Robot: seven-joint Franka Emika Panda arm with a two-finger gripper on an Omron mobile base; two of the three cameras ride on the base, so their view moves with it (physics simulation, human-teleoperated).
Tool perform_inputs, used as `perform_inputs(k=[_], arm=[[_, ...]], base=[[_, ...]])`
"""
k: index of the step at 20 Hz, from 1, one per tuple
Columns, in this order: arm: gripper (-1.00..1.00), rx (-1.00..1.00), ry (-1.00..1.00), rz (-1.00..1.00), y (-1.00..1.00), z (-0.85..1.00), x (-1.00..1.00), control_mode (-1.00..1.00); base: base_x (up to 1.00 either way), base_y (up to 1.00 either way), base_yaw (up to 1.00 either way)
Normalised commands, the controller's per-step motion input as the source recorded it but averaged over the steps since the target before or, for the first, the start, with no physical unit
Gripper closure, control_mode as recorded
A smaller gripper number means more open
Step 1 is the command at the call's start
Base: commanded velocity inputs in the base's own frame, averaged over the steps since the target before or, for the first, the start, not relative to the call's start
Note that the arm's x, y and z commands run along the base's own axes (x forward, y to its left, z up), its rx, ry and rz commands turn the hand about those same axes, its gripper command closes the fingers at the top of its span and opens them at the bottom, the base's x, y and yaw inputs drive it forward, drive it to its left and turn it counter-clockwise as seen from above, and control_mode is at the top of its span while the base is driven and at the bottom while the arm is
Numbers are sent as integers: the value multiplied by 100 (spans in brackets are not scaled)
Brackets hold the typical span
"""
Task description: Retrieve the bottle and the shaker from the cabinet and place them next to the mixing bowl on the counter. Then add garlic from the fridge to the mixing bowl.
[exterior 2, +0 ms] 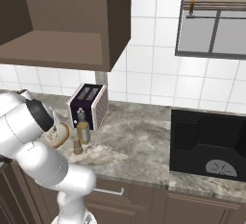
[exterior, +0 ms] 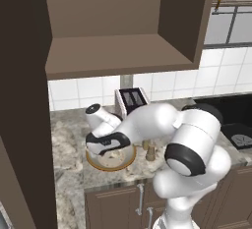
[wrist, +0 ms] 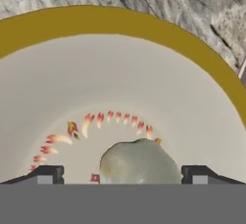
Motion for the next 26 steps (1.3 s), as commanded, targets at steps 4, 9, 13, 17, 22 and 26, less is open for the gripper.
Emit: perform_inputs(k=[4,9,13,17,22,26], arm=[[-100,1,0,-6,-13,21,-29,-100],[-100,10,-4,-6,-34,68,-41,-100],[-100,4,-7,-6,-38,52,-64,-100],[-100,9,-13,-11,-53,17,-89,-100],[-100,11,-20,-14,-67,25,-76,-100],[-100,10,-19,-14,-64,53,-36,-100]], base=[[0,0,0],[0,0,0],[0,0,0],[0,0,0],[0,0,0],[0,0,0]])
